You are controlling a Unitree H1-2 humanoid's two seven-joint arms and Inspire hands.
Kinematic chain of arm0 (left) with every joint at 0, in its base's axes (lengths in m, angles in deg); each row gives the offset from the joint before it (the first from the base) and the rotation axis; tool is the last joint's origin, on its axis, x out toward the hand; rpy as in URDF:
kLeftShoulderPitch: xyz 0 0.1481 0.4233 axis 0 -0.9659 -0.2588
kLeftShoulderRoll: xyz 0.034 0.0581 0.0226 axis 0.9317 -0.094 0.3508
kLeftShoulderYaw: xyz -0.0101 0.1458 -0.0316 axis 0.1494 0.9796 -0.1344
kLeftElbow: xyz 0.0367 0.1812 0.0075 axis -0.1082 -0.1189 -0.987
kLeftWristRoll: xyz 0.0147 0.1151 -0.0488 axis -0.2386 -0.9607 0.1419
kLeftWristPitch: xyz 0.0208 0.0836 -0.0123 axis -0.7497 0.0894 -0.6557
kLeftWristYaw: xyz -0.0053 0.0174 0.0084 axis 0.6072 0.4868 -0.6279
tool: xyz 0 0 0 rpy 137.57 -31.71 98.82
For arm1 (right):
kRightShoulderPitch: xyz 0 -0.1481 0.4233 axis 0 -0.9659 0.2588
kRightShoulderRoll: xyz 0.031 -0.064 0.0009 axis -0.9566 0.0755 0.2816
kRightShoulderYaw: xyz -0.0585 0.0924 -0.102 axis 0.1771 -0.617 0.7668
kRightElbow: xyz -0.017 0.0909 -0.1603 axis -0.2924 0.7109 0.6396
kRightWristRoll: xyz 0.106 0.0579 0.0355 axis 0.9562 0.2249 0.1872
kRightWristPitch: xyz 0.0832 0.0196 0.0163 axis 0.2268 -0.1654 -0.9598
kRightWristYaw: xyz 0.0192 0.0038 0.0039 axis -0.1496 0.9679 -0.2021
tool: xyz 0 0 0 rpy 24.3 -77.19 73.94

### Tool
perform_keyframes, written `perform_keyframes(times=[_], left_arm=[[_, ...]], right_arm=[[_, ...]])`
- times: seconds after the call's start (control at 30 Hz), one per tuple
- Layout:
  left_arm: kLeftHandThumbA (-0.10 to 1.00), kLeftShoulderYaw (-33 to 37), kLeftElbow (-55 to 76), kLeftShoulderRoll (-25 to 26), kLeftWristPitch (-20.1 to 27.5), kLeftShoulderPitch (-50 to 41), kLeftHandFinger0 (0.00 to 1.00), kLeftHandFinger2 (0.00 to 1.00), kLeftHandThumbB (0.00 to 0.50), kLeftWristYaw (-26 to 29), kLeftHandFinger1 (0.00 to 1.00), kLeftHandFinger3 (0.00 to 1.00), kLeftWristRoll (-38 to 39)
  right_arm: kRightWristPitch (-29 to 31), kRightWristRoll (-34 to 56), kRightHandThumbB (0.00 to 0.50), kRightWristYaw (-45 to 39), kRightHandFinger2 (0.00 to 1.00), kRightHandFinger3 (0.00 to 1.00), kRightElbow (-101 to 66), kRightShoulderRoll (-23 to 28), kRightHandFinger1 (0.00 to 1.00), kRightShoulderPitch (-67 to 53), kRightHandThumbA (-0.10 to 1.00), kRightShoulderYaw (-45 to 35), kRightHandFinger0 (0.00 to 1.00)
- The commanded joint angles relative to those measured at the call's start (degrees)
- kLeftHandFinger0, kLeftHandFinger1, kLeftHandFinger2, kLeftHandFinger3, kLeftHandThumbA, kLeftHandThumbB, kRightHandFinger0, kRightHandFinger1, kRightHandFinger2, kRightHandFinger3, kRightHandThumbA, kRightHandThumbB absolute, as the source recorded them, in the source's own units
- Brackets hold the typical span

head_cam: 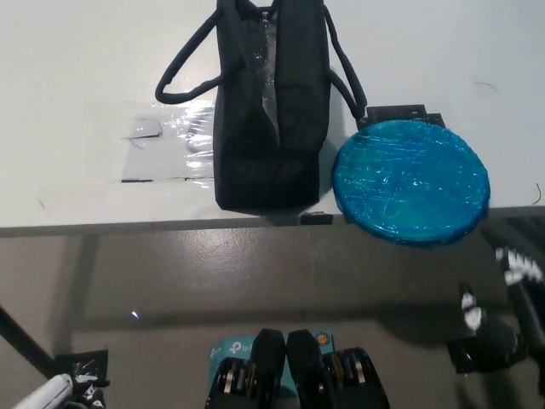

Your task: The robot uses its right hand to pick up a stack of plates kept in the middle of the desk and put it inside a bag kept next to it

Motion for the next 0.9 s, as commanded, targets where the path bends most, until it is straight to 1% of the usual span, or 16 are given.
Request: perform_keyframes(times=[0.0, 0.03, 0.07, 0.1, 0.13, 0.17, 0.23, 0.27, 0.33, 0.4, 0.47, 0.57, 0.73, 0.77, 0.8, 0.87], left_arm=[[0.38, -2.3, 1.8, -0.9, -1.1, 0.3, 0.79, 0.87, 0.0, -4.6, 0.74, 0.98, -4.0], [0.37, -2.7, 1.8, -1.3, -1.1, 0.3, 0.79, 0.87, 0.0, -5.2, 0.74, 0.98, -4.4], [0.37, -2.8, 1.9, -1.5, -1.1, 0.6, 0.79, 0.87, 0.0, -6.3, 0.74, 0.98, -5.1], [0.37, -2.9, 2.1, -1.6, -1.1, 0.6, 0.79, 0.87, 0.0, -6.6, 0.74, 0.98, -5.5], [0.38, -2.5, 2.0, -1.2, -1.1, 0.7, 0.8, 0.88, 0.0, -6.8, 0.75, 1.0, -5.9], [0.39, -3.0, 1.9, -1.7, -1.1, 0.7, 0.79, 0.88, 0.0, -7.1, 0.75, 1.0, -6.1], [0.39, -3.1, 2.0, -1.7, -1.1, 0.9, 0.78, 0.88, 0.0, -7.5, 0.75, 1.0, -6.3], [0.39, -3.1, 2.0, -1.6, -1.1, 1.0, 0.78, 0.88, 0.0, -7.8, 0.75, 1.0, -6.5], [0.39, -3.5, 2.0, -2.0, -1.1, 1.0, 0.78, 0.88, 0.0, -7.9, 0.75, 1.0, -6.3], [0.39, -3.6, 2.0, -2.0, -1.1, 1.4, 0.78, 0.89, 0.0, -8.4, 0.76, 1.0, -6.6], [0.39, -4.0, 1.8, -2.2, -1.1, 1.5, 0.77, 0.89, 0.0, -8.7, 0.76, 1.0, -6.1], [0.4, -4.4, 2.0, -2.2, -1.1, 1.8, 0.77, 0.89, 0.0, -9.4, 0.76, 1.0, -6.6], [0.42, -3.8, 2.2, -2.0, -1.1, 2.2, 0.76, 0.87, 0.0, -9.6, 0.75, 1.0, -7.8], [0.41, -4.4, 2.2, -2.5, -1.1, 2.2, 0.77, 0.88, 0.0, -10.0, 0.75, 1.0, -7.6], [0.41, -4.6, 2.3, -2.7, -1.1, 2.2, 0.78, 0.88, 0.0, -10.4, 0.75, 1.0, -8.0], [0.48, -4.1, 2.5, -2.3, -1.1, 2.2, 0.79, 0.87, 0.0, -10.6, 0.76, 1.0, -8.7]], right_arm=[[-3.6, -4.4, 0.237, -4.7, 1.0, 1.0, -6.3, 1.2, 1.0, 4.5, 0.49, 0.6, 1.0], [-3.9, -4.4, 0.238, -4.9, 1.0, 1.0, -6.6, 1.1, 1.0, 4.5, 0.5, 0.6, 1.0], [-3.8, -5.6, 0.274, -5.4, 1.0, 1.0, -8.0, 0.7, 1.0, 6.0, 0.48, 1.3, 1.0], [-4.5, -7.2, 0.288, -6.3, 1.0, 1.0, -9.0, 0.6, 1.0, 6.6, 0.5, 1.9, 1.0], [-4.7, -8.1, 0.316, -6.8, 1.0, 1.0, -9.5, 0.4, 1.0, 7.1, 0.49, 2.5, 1.0], [-5.9, -9.7, 0.398, -9.3, 1.0, 1.0, -10.6, 0.3, 1.0, 8.3, 0.47, 4.1, 1.0], [-5.9, -13.0, 0.488, -10.2, 1.0, 1.0, -10.7, 0.6, 1.0, 9.3, 0.52, 5.6, 1.0], [-5.6, -14.3, 0.492, -10.3, 1.0, 1.0, -10.4, 0.9, 1.0, 9.7, 0.52, 6.3, 1.0], [-5.9, -16.3, 0.5, -11.0, 1.0, 1.0, -10.2, 1.0, 1.0, 10.3, 0.57, 7.3, 1.0], [-5.1, -18.8, 0.5, -11.5, 1.0, 1.0, -8.9, 0.8, 1.0, 11.5, 0.52, 9.4, 1.0], [-5.8, -20.4, 0.5, -13.2, 1.0, 1.0, -8.4, 0.6, 1.0, 12.1, 0.56, 10.8, 1.0], [-7.1, -20.1, 0.5, -14.9, 1.0, 1.0, -7.4, -0.2, 1.0, 12.5, 0.58, 11.8, 1.0], [-7.6, -20.5, 0.5, -16.5, 1.0, 1.0, -5.8, -0.2, 1.0, 12.8, 0.57, 12.5, 1.0], [-7.7, -21.3, 0.5, -16.7, 1.0, 1.0, -4.4, 0.6, 1.0, 13.1, 0.62, 12.4, 1.0], [-8.6, -21.8, 0.5, -17.4, 1.0, 1.0, -4.0, 0.8, 1.0, 13.5, 0.65, 12.2, 1.0], [-10.7, -22.9, 0.5, -19.1, 1.0, 1.0, -3.1, 1.5, 1.0, 14.7, 0.61, 11.2, 1.0]])
